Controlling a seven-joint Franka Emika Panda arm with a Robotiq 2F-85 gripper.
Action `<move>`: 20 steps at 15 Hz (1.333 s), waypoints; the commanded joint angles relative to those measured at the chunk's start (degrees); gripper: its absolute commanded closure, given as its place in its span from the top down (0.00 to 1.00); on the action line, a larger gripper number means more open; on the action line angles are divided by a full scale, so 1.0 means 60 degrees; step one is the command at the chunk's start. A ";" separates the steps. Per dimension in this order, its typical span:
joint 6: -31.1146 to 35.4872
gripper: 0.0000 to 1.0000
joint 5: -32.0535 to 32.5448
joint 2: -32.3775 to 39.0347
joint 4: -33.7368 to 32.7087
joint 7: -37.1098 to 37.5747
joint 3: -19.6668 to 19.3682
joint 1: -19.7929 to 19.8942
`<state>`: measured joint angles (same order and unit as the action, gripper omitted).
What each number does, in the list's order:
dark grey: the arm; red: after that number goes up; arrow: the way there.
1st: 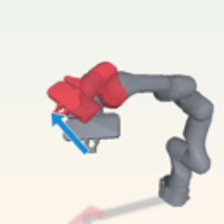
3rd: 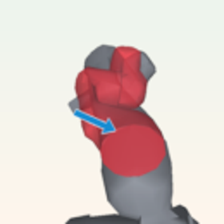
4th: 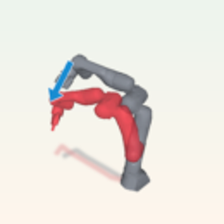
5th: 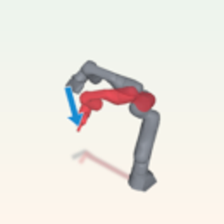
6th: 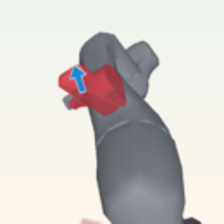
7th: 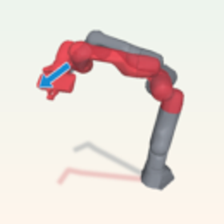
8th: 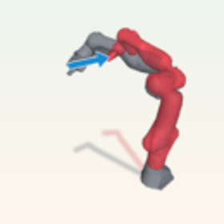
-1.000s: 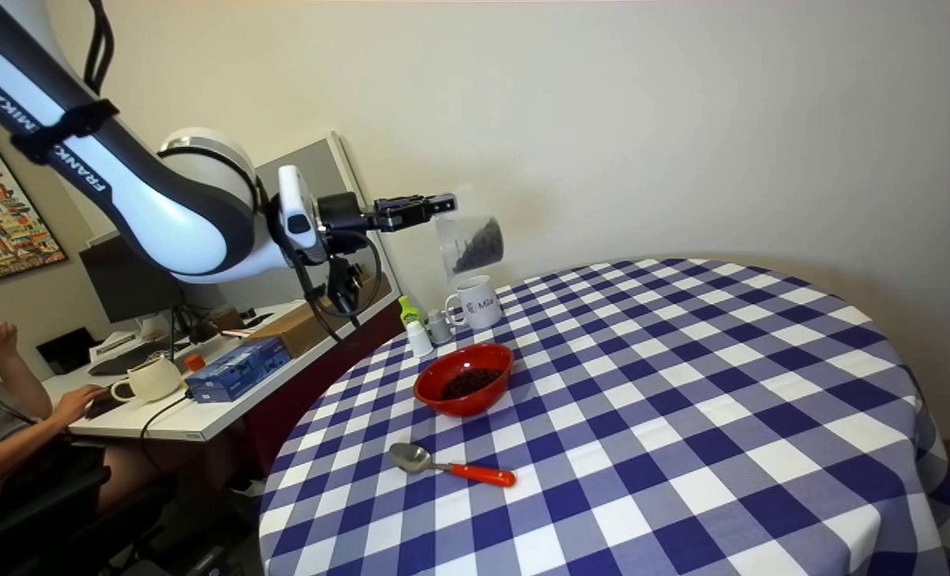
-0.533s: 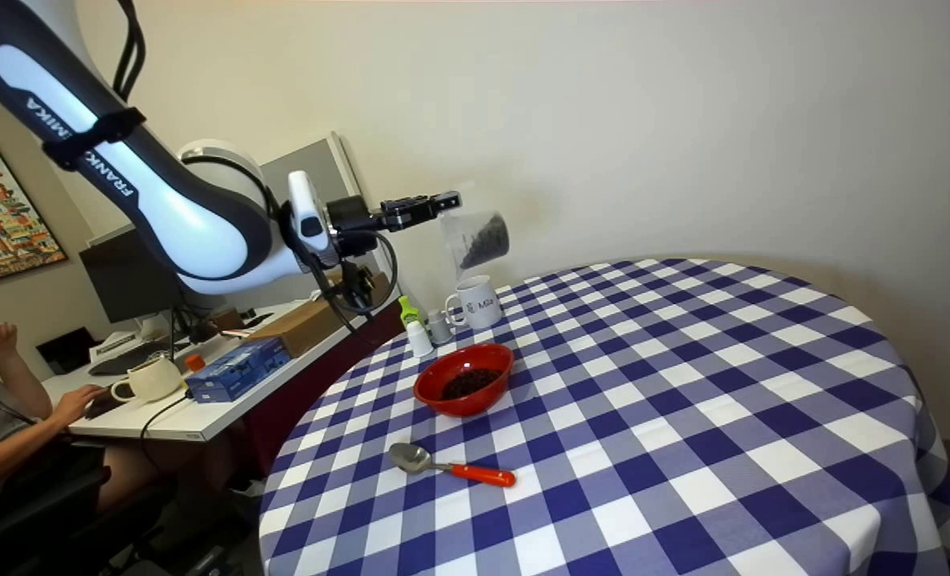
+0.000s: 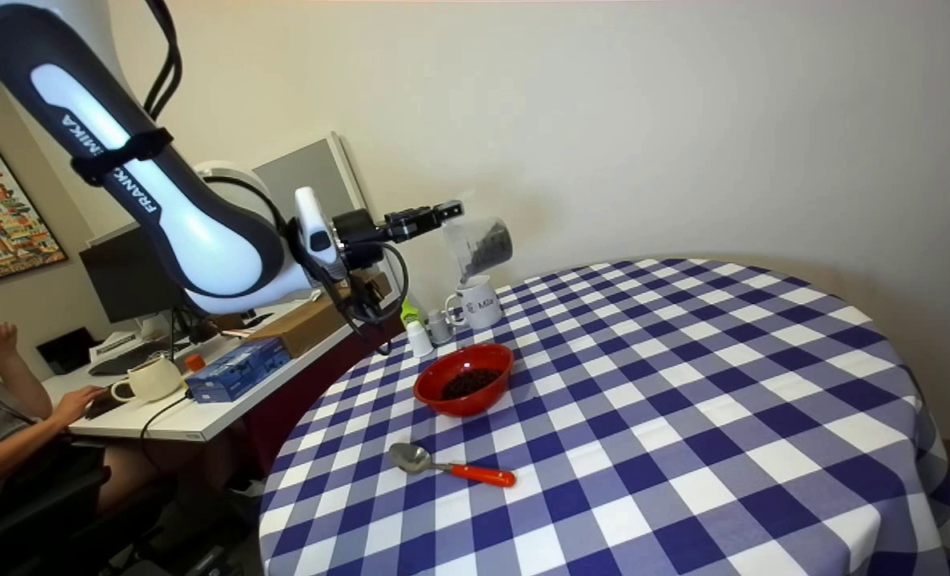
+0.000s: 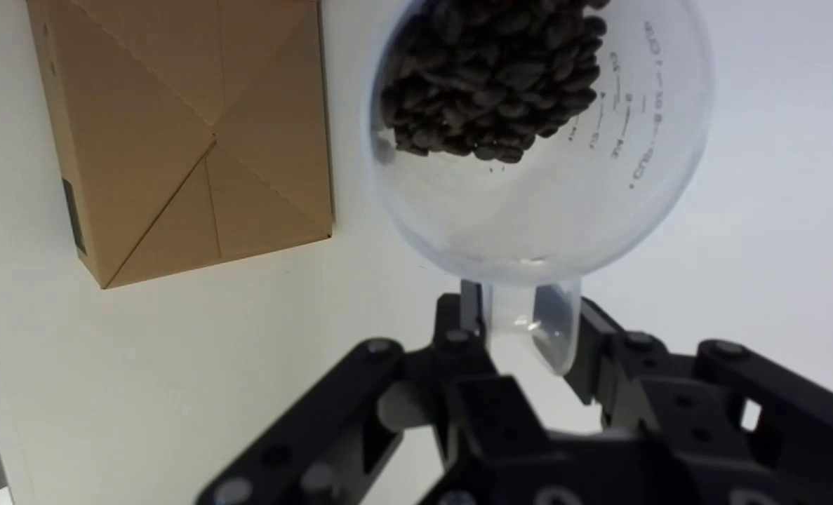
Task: Pour some of the contents of the jug into the bowl
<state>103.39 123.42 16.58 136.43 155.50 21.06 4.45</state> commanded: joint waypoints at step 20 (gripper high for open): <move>-0.3769 0.07 0.3424 0.2848 0.1242 0.0260 0.3532 0.4107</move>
<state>83.41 143.96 33.85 143.19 155.50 41.27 29.67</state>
